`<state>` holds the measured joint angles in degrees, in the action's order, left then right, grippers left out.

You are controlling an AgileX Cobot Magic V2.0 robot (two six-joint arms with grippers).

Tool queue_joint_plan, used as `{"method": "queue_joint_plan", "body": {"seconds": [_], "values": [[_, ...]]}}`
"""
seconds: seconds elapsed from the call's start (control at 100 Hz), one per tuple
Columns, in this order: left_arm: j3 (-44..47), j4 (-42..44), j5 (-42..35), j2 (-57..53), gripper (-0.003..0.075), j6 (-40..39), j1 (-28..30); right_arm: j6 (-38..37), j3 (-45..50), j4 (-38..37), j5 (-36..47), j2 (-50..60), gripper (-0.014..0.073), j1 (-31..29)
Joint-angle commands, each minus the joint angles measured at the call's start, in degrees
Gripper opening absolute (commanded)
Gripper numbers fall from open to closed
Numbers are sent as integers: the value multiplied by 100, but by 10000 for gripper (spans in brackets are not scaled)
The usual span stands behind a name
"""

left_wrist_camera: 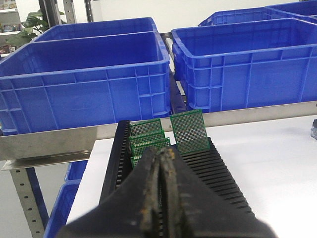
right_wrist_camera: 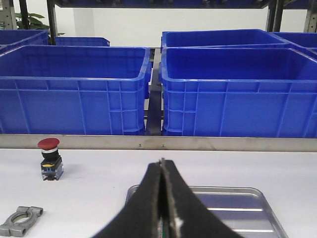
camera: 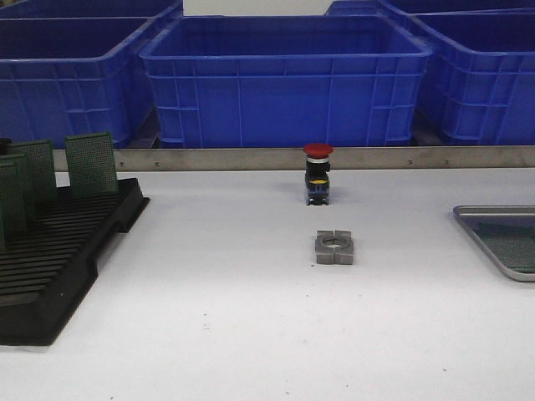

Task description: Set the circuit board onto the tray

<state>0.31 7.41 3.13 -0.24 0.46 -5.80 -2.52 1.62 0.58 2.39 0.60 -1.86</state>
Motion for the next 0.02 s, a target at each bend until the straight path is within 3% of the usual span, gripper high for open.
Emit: {"method": "queue_joint_plan", "body": {"seconds": [0.0,0.01], "values": [[223,-39,-471,-180,-19,-46,10,9,31,-58,469,96,-69,-10],[223,-39,-471,-180,-19,-46,10,9,31,-58,469,96,-69,-10]]}}
